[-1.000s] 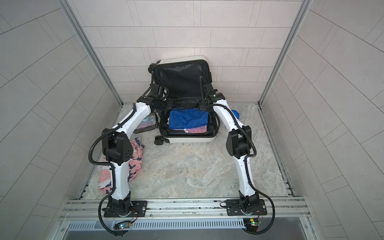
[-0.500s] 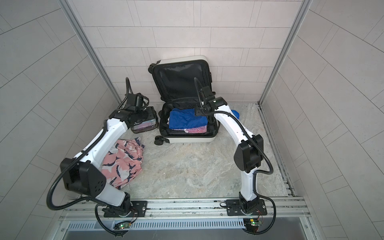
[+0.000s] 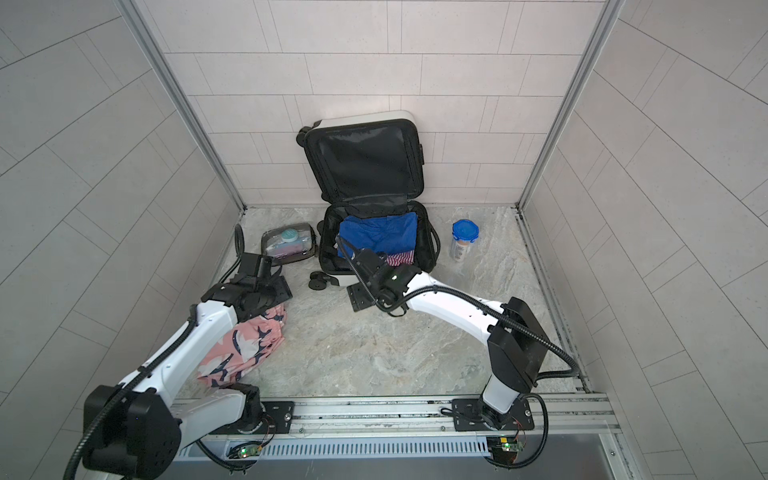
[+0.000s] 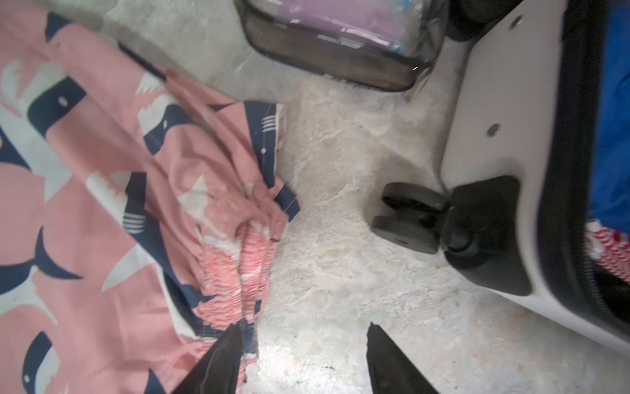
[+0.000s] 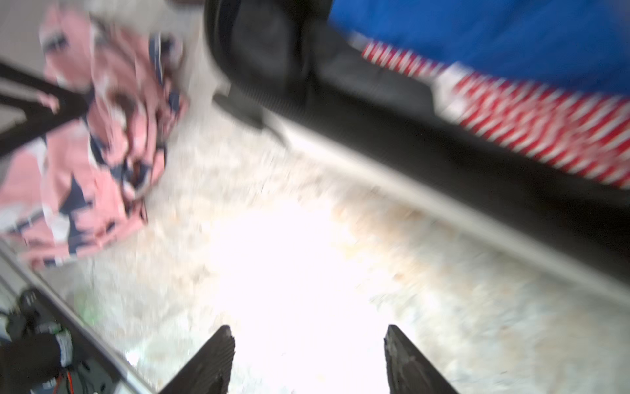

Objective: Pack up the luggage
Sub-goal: 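Withdraw both grippers from the suitcase toward the pink garment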

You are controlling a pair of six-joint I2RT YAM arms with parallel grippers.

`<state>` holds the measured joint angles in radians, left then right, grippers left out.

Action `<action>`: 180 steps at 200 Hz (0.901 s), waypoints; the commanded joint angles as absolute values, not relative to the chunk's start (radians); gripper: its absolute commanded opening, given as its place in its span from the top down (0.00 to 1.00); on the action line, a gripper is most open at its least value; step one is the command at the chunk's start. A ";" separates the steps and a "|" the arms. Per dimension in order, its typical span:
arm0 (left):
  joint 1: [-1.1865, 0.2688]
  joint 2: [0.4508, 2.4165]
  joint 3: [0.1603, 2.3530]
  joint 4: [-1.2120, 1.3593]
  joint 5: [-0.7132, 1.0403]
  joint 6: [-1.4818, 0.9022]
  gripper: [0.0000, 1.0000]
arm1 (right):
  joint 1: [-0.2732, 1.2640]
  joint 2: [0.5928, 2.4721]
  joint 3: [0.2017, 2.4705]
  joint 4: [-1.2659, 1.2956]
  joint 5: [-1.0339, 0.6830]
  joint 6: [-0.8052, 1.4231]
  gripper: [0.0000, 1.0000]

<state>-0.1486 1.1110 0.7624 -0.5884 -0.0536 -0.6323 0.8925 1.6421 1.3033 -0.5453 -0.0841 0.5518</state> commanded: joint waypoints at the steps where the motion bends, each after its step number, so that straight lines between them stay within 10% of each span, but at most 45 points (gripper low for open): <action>1: -0.146 1.057 0.689 -0.574 -0.138 -0.709 0.34 | 0.942 1.611 1.279 -0.494 -0.041 0.620 0.28; 180: -0.214 1.055 0.362 -0.373 0.191 -0.816 0.34 | 0.971 1.595 1.289 -0.537 0.031 0.661 0.28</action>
<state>-0.1715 1.0584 0.4145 -0.3653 0.0818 -0.7673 0.9791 1.6165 1.2686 -0.5140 0.0021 0.6479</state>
